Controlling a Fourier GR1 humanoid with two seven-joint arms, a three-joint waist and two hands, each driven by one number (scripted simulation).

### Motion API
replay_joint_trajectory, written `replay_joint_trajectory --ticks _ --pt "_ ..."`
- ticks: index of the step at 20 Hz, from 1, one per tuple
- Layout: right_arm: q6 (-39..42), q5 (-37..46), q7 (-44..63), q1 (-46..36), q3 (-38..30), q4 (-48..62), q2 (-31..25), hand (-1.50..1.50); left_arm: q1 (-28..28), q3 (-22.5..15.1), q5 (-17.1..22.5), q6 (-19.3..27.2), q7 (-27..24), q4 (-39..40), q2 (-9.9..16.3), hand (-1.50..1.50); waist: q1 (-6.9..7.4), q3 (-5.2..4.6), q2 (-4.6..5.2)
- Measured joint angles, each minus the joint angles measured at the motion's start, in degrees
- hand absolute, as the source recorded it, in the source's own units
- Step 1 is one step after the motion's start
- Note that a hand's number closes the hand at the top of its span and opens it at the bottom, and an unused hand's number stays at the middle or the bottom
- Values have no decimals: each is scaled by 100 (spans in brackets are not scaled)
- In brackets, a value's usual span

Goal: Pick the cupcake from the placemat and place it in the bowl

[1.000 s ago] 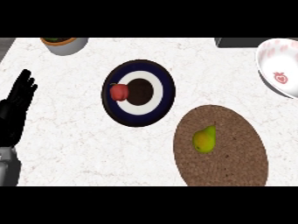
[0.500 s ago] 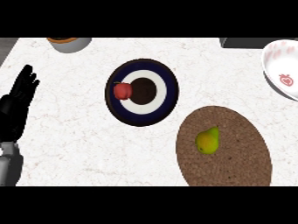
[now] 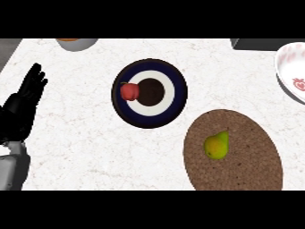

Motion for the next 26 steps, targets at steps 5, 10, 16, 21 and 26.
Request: replay_joint_trajectory --ticks 5,10,16,21,26 --pt "-423 432 -272 -416 168 876 -90 150 -5 -55 -10 -33 -54 -9 -39 0 86 3 47" --pt "-553 986 242 -602 514 1560 -111 -150 -35 -110 -40 -30 -77 -27 -76 0 197 10 95" --pt "-163 1095 -200 -764 576 2136 -102 -150 -132 -193 -106 21 -50 -11 -151 0 233 26 131" --pt "541 383 -331 -960 -100 2611 -183 -150 -93 -141 -82 10 -98 0 -126 0 192 38 126" --pt "1152 -443 76 -1168 -897 3043 -451 -150 -72 -135 -74 15 -80 -26 -133 0 156 50 130"
